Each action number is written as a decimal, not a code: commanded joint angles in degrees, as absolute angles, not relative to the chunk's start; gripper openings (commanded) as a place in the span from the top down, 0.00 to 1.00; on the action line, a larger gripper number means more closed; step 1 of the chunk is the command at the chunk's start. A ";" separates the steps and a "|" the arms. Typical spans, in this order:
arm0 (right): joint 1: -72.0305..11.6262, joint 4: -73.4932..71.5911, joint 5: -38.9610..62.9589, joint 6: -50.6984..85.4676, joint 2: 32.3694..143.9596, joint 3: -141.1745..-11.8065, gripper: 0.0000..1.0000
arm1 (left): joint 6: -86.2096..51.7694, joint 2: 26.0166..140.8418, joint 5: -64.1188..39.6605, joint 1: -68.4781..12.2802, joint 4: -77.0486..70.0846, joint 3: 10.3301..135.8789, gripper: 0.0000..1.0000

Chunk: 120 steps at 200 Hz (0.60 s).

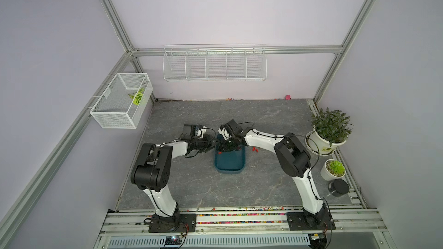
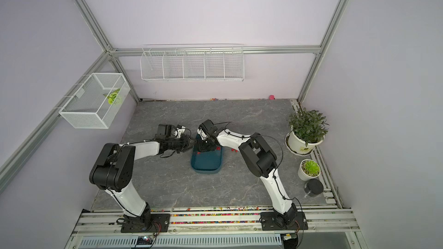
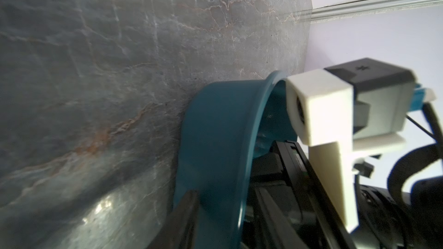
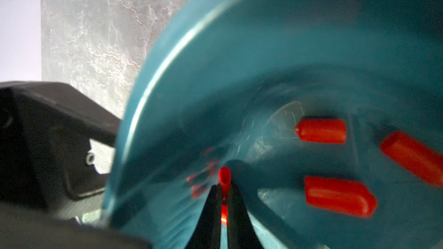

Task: Take the screw protection sleeves out of the storage box
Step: Pick up the screw protection sleeve from the storage box.

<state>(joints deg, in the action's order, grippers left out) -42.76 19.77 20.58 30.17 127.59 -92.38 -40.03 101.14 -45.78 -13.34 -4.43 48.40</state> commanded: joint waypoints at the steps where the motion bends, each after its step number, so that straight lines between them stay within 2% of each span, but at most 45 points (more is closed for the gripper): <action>1: -42.71 20.65 18.29 28.68 122.96 -89.86 0.90 | -39.82 101.28 -46.65 -13.45 -4.51 48.51 0.56; 120: -41.67 23.87 13.55 25.58 107.12 -81.33 0.89 | -39.81 101.60 -46.58 -13.42 -4.44 48.61 0.56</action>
<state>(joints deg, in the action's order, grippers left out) -42.61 21.47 15.90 27.22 111.81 -84.12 -40.05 101.14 -46.17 -13.34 -4.43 48.40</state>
